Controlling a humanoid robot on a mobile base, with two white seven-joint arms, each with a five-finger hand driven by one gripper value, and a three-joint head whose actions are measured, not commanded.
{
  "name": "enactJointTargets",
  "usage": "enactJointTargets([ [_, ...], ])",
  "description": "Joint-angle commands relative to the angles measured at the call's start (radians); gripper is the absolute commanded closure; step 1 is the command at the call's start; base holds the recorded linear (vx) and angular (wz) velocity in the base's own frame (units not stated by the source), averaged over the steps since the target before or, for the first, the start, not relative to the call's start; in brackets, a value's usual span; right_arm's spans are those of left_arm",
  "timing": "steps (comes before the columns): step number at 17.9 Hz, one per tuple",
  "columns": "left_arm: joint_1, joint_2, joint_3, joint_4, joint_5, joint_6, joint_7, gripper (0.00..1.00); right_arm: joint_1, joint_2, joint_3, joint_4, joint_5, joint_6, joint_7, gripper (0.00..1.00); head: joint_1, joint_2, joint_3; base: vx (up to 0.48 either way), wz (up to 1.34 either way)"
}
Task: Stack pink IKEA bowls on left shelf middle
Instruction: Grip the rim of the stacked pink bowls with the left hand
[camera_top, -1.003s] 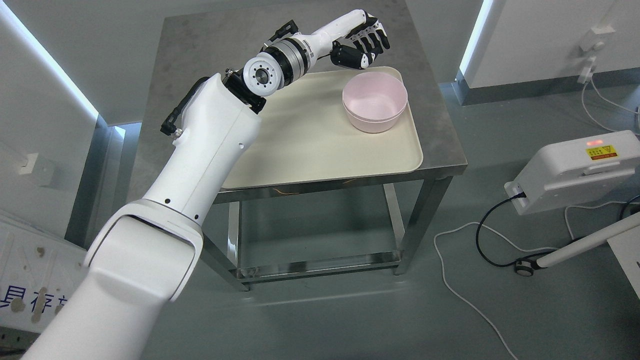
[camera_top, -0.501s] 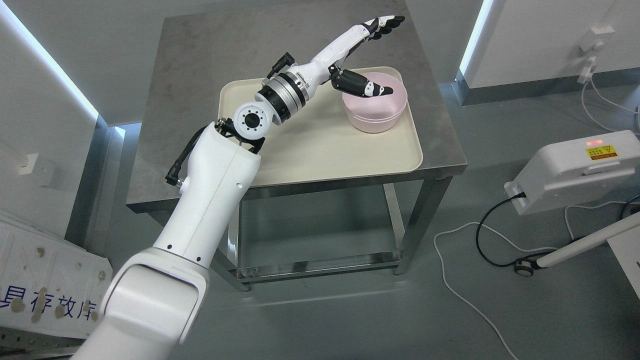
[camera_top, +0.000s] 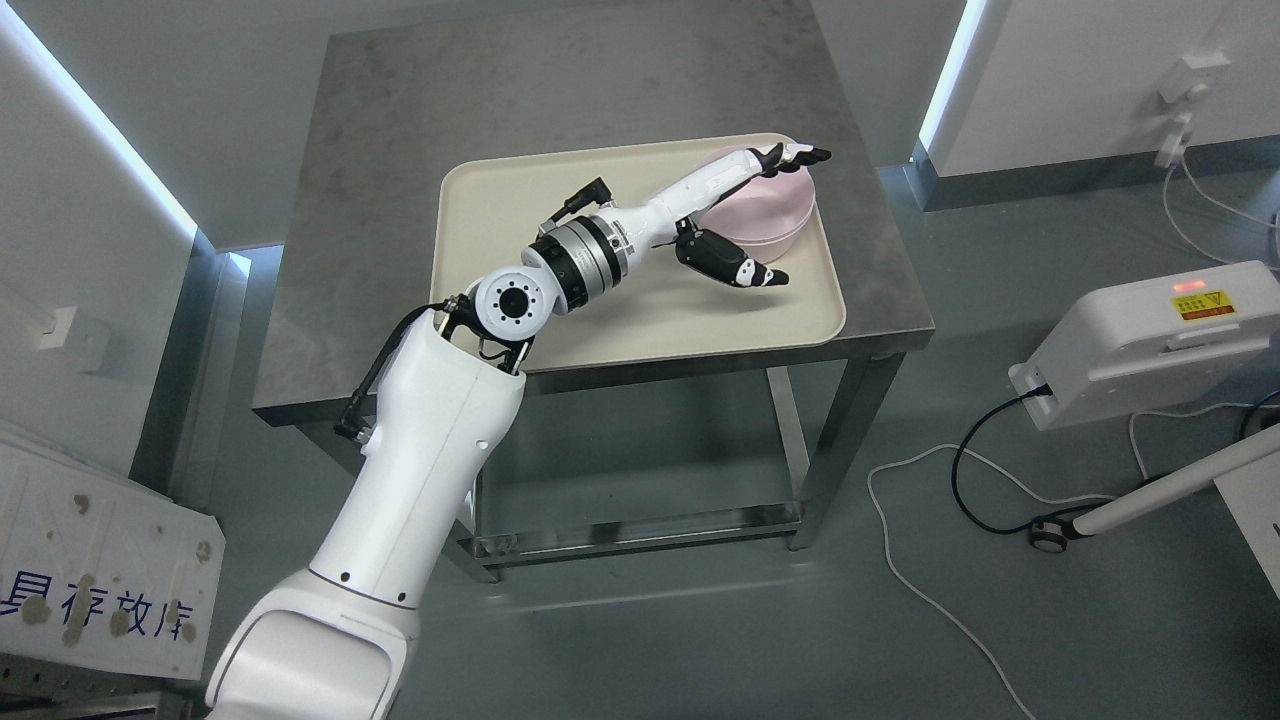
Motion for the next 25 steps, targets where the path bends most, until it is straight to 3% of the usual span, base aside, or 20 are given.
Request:
enactJointTargets([
  [1, 0.016, 0.042, 0.028, -0.175, -0.208, 0.106, -0.011, 0.17, 0.000, -0.017, -0.005, -0.017, -0.002, 0.000, -0.001, 0.00, 0.0000, 0.000, 0.000, 0.000, 0.00],
  [8, -0.001, 0.024, -0.038, -0.172, -0.239, 0.126, -0.063, 0.40, 0.000, -0.017, -0.005, -0.017, -0.002, 0.000, -0.001, 0.00, 0.0000, 0.000, 0.000, 0.000, 0.00],
  [16, 0.006, -0.002, -0.120, -0.083, -0.380, 0.120, -0.054, 0.41, 0.000, -0.017, -0.005, -0.017, -0.002, 0.000, -0.001, 0.00, 0.0000, 0.000, 0.000, 0.000, 0.00],
  [20, 0.003, -0.002, -0.092, -0.068, -0.394, 0.108, -0.050, 0.48, 0.000, -0.017, -0.005, -0.017, -0.002, 0.000, -0.001, 0.00, 0.0000, 0.000, 0.000, 0.000, 0.00],
  [25, -0.054, -0.002, -0.020, 0.028, -0.434, 0.023, -0.014, 0.48, 0.000, -0.017, -0.005, -0.017, -0.002, 0.000, -0.001, 0.00, 0.0000, 0.000, 0.000, 0.000, 0.00],
])
